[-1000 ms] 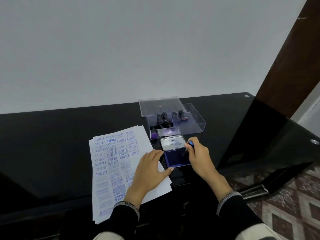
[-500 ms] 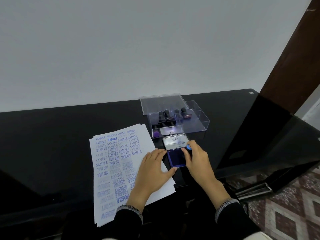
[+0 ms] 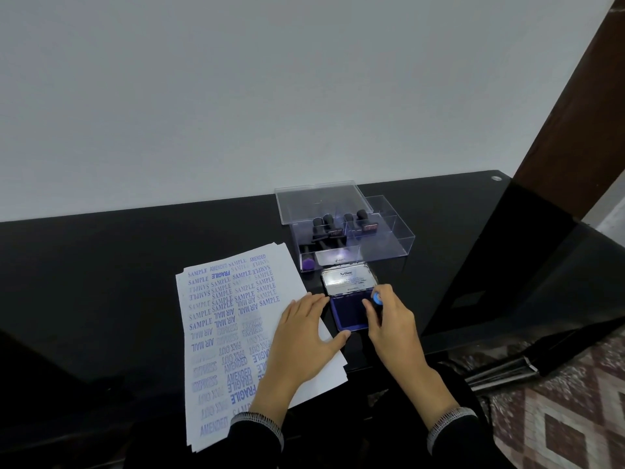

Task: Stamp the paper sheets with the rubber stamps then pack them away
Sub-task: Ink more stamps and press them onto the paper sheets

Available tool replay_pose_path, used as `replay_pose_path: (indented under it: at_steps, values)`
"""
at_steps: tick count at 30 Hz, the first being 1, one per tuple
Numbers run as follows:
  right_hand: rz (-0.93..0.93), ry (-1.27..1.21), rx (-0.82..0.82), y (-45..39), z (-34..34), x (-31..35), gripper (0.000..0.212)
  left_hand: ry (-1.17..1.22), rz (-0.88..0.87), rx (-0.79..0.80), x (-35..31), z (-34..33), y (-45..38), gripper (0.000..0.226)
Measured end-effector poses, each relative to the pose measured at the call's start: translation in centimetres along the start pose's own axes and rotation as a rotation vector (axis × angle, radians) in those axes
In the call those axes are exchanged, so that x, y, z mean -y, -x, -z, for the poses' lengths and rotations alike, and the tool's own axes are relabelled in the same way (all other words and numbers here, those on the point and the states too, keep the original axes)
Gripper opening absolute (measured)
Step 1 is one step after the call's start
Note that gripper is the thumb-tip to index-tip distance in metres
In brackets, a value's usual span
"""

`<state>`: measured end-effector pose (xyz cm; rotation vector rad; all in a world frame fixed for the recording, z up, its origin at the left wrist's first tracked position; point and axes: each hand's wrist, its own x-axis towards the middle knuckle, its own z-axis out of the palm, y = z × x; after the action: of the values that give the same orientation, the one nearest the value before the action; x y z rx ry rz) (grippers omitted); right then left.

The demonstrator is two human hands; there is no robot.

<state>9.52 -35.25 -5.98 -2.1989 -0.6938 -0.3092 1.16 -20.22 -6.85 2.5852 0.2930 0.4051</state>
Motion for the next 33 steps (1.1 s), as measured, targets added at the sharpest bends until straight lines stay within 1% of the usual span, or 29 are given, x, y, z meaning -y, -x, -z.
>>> replay_pose_path:
  at_steps: [8, 11, 13, 17, 22, 27, 33]
  values:
    - [0.038, 0.075, 0.035, -0.07, -0.19, 0.12, 0.014, -0.017, 0.002, 0.001, 0.03, -0.1, 0.02, 0.072]
    - [0.02, 0.031, 0.008, -0.2, -0.13, 0.13, 0.024, -0.02, -0.001, -0.004, 0.03, -0.13, 0.04, 0.072]
    - [0.018, 0.027, 0.006, -0.24, -0.21, 0.07, 0.027, -0.022, -0.004, -0.003, 0.02, -0.13, 0.02, 0.072]
    - [0.046, 0.091, 0.026, -0.22, -0.51, 0.0, 0.023, -0.028, -0.006, -0.004, -0.04, -0.14, -0.01, 0.072]
    - [-0.001, 0.029, 0.013, -0.32, -0.38, 0.11, 0.027, -0.038, -0.011, -0.001, -0.06, -0.09, 0.08, 0.072]
    - [0.021, 0.119, 0.017, -0.07, -0.81, 0.45, 0.028, -0.038, -0.015, -0.003, -0.17, -0.03, 0.17, 0.071]
    - [-0.021, 0.028, -0.002, -0.28, -0.48, 0.26, 0.026, -0.037, -0.017, -0.004, -0.19, 0.05, 0.19, 0.071]
